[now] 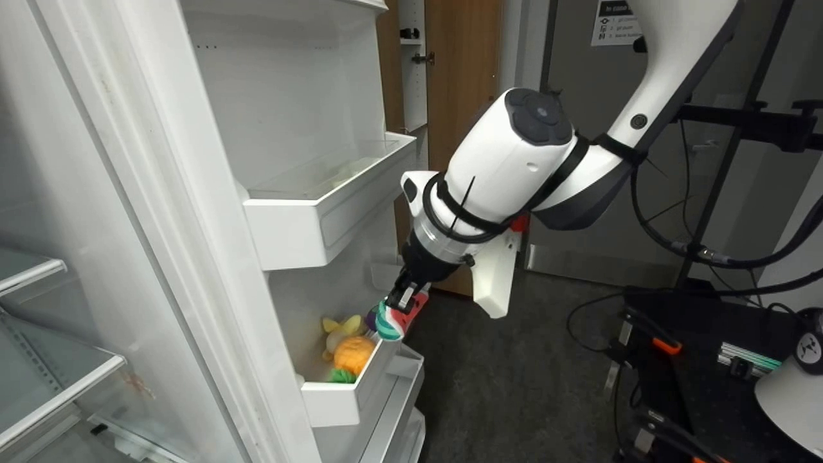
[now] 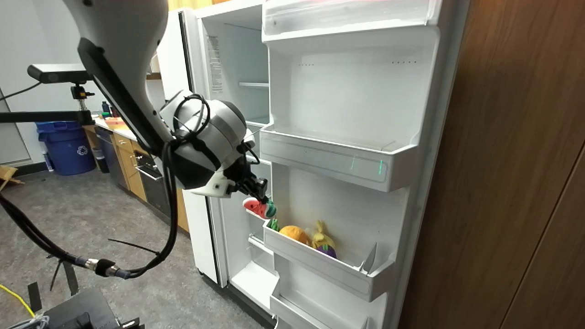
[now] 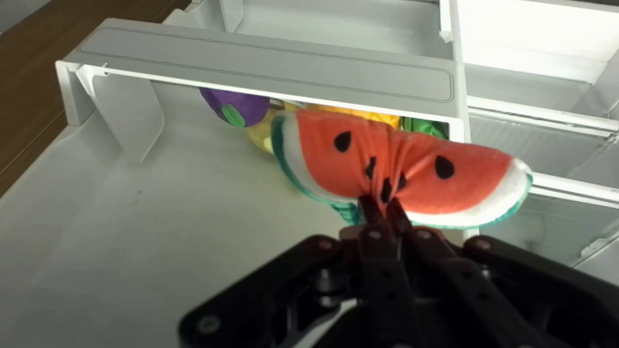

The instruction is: Move the watermelon plush toy from the top compartment to the bottom compartment.

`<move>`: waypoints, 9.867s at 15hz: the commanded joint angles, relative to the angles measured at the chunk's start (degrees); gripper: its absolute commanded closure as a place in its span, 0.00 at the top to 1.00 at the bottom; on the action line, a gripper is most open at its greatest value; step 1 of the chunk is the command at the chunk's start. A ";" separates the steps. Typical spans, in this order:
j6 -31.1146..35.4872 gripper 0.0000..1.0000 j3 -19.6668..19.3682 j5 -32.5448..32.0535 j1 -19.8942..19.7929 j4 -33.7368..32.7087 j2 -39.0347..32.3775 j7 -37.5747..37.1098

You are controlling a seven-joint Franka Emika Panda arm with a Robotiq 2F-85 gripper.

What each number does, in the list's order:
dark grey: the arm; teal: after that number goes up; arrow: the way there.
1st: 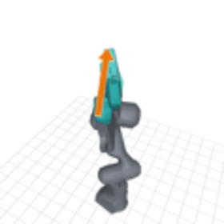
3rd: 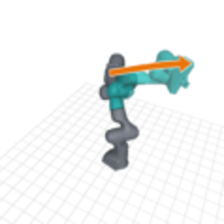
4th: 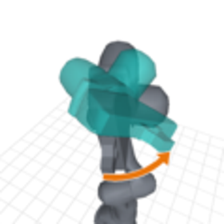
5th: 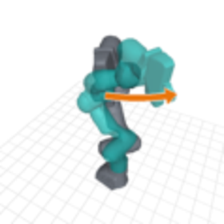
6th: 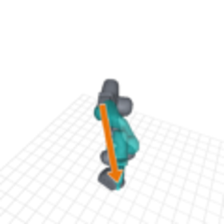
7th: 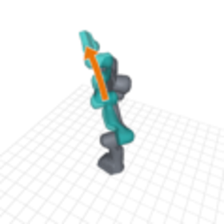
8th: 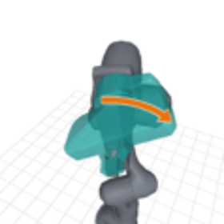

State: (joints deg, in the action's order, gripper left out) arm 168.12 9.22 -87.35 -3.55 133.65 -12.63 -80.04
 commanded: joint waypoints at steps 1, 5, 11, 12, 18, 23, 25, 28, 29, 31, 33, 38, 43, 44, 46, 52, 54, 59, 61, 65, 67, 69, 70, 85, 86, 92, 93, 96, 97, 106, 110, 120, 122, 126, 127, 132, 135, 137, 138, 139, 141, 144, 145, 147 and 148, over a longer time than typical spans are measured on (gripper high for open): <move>-3.42 0.01 0.38 -4.66 2.17 -5.59 -6.60 -5.24; -4.12 0.05 0.48 -2.68 2.71 -5.00 -7.18 -3.50; -4.53 0.05 0.52 -2.69 3.27 -6.39 -8.52 -3.63; -4.53 0.05 0.52 -2.69 3.27 -6.39 -8.52 -3.63; 4.39 0.01 -6.91 -14.47 -4.33 -1.27 -3.85 -2.86; 14.73 0.01 -13.33 -27.92 -14.10 -5.33 -3.98 -2.91; 17.85 0.01 -14.01 -31.60 -17.73 -7.38 -4.39 -3.06; 17.04 0.05 -14.55 -30.50 -18.16 -6.65 -4.54 -2.74; 17.56 0.05 -14.71 -30.72 -18.81 -6.79 -4.54 -2.36; 17.61 0.05 -14.64 -30.73 -19.01 -6.80 -4.59 -2.18; 17.61 0.05 -14.39 -30.73 -18.87 -6.80 -4.59 -2.18; 17.61 0.05 -14.39 -30.73 -18.86 -6.80 -4.60 -2.18; 17.61 0.05 -14.39 -30.73 -18.86 -6.80 -4.60 -2.18; 17.61 0.05 -14.39 -30.73 -18.86 -6.80 -4.60 -2.18; 17.61 0.05 -14.39 -30.73 -18.86 -6.80 -4.60 -2.18; 17.61 0.05 -14.39 -30.73 -18.86 -6.80 -4.60 -2.18; 17.61 0.05 -14.39 -30.73 -18.86 -6.80 -4.60 -2.18; 18.17 0.01 -13.18 -30.73 -19.25 -7.17 -4.54 -3.16; 17.95 0.01 -11.90 -30.90 -19.61 -7.58 -4.43 -3.97; 16.39 0.01 -8.06 -31.64 -20.13 -9.11 -4.64 -6.10; 15.45 0.01 -6.64 -31.96 -19.93 -9.41 -4.97 -6.75; 14.76 0.01 -6.17 -32.39 -19.76 -9.01 -5.44 -6.09; 15.42 0.05 -7.17 -30.70 -19.02 -8.39 -4.77 -4.80; 15.09 0.05 -6.76 -30.70 -19.03 -8.37 -5.34 -4.80; 15.09 0.05 -6.76 -30.70 -19.03 -8.37 -5.34 -4.80; 14.42 0.01 -5.27 -30.52 -18.80 -9.04 -6.13 -6.19; 14.43 0.01 -4.86 -30.67 -18.81 -9.14 -6.41 -6.15; 13.89 0.01 -2.65 -31.19 -19.07 -9.79 -7.43 -6.79; 13.60 0.01 -2.03 -31.43 -19.28 -10.04 -7.85 -6.93; 8.76 0.01 5.47 -45.18 -26.06 -12.13 -10.30 -16.75; 5.33 0.01 10.80 -54.83 -31.10 -11.61 -12.52 -24.16; -1.27 0.05 20.15 -56.94 -39.38 -10.30 -15.15 -23.23; -1.27 0.05 20.08 -56.94 -39.29 -10.30 -15.16 -23.24; -1.92 0.01 20.91 -56.94 -39.71 -10.30 -15.24 -23.06; -2.38 0.01 21.43 -56.94 -39.84 -10.29 -15.41 -23.11; -9.96 0.01 22.13 -49.74 -30.58 -11.65 -18.86 -21.75; -13.01 0.01 22.40 -51.29 -27.73 -12.46 -20.45 -22.74; -12.54 0.01 16.45 -51.09 -20.62 -13.64 -19.72 -25.02; -13.00 0.01 15.32 -50.68 -19.31 -13.92 -19.93 -24.71; -11.35 0.05 14.67 -51.63 -19.14 -12.44 -18.32 -26.35; -11.64 0.05 12.84 -51.48 -16.94 -13.17 -18.72 -26.11; -11.70 0.05 12.53 -51.44 -16.42 -13.46 -18.78 -26.05; -11.70 0.05 12.48 -51.44 -16.42 -13.51 -18.78 -26.05; -11.70 0.01 12.40 -51.44 -16.43 -13.55 -18.78 -26.04; -11.74 0.01 12.03 -51.11 -15.85 -13.87 -19.10 -25.73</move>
State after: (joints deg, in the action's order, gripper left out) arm 155.26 24.74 -138.54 -23.20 120.55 -32.21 -104.02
